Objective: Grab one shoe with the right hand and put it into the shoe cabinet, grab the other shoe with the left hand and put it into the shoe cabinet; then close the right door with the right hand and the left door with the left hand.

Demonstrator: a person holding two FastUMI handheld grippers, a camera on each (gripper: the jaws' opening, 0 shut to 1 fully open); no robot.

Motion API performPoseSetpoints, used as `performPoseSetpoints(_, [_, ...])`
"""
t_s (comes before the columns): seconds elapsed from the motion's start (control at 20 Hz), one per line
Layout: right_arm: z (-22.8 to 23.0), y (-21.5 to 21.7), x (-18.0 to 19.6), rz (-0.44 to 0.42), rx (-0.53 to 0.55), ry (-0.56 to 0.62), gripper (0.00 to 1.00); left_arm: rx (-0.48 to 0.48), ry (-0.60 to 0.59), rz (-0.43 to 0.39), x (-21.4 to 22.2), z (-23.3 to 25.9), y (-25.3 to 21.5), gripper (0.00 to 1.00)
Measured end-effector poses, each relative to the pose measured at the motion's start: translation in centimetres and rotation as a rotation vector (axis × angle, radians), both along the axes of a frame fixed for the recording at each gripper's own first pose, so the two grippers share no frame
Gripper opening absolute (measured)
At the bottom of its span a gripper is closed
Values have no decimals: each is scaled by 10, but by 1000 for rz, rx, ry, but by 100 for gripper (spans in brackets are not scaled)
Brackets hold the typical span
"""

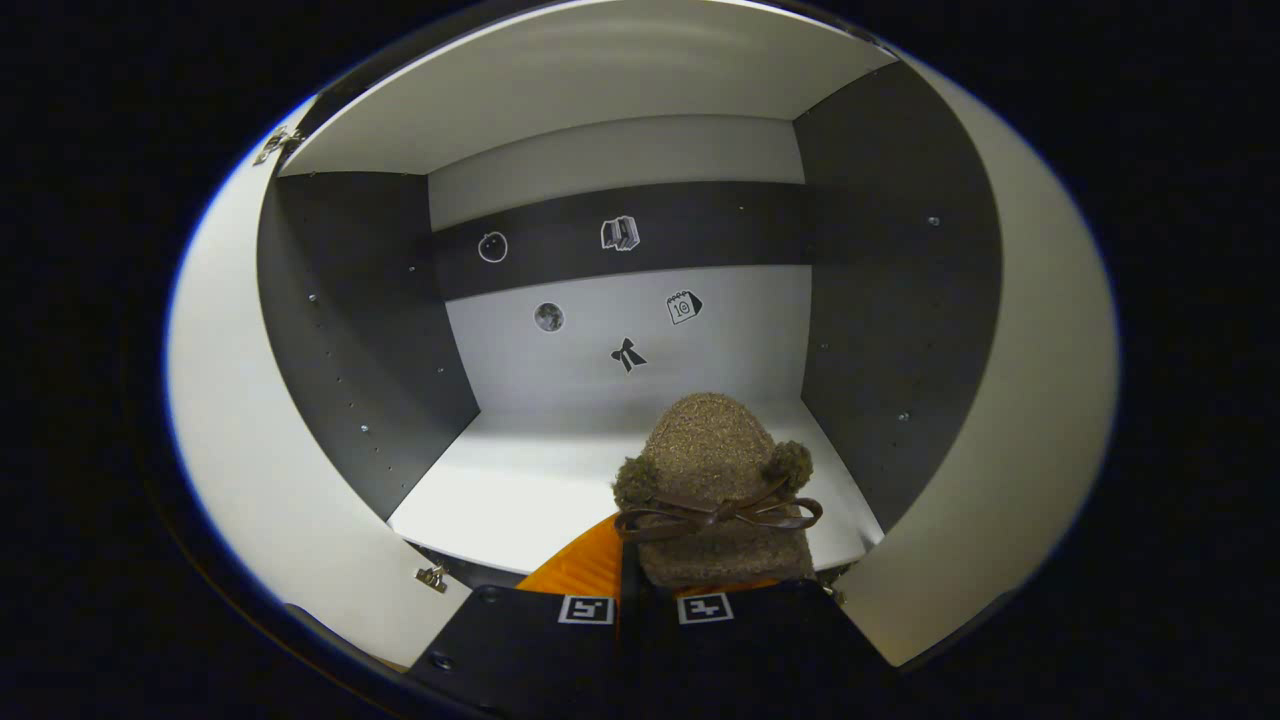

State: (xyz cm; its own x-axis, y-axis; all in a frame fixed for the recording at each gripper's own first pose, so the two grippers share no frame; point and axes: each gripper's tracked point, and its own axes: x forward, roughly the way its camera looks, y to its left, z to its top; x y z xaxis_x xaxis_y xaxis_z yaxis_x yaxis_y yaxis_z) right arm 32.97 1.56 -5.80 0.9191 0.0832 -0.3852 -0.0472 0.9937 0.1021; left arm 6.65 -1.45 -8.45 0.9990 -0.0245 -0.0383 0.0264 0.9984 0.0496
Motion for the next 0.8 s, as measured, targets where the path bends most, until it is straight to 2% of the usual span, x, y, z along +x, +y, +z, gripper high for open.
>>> performPoseSetpoints(0.4, [-30, -10, 101, -38, -3, 65, 8, -5, 27, 47, -5, -8, 12, 96])
performPoseSetpoints(0.55, [-54, -14, 120, -50, -26, 109, 8, -16, 43, 71, -5, -12, 14, 96])
performPoseSetpoints(0.8, [-72, -8, 137, -53, -5, 149, 8, -27, 45, 84, -5, -10, 11, 96])
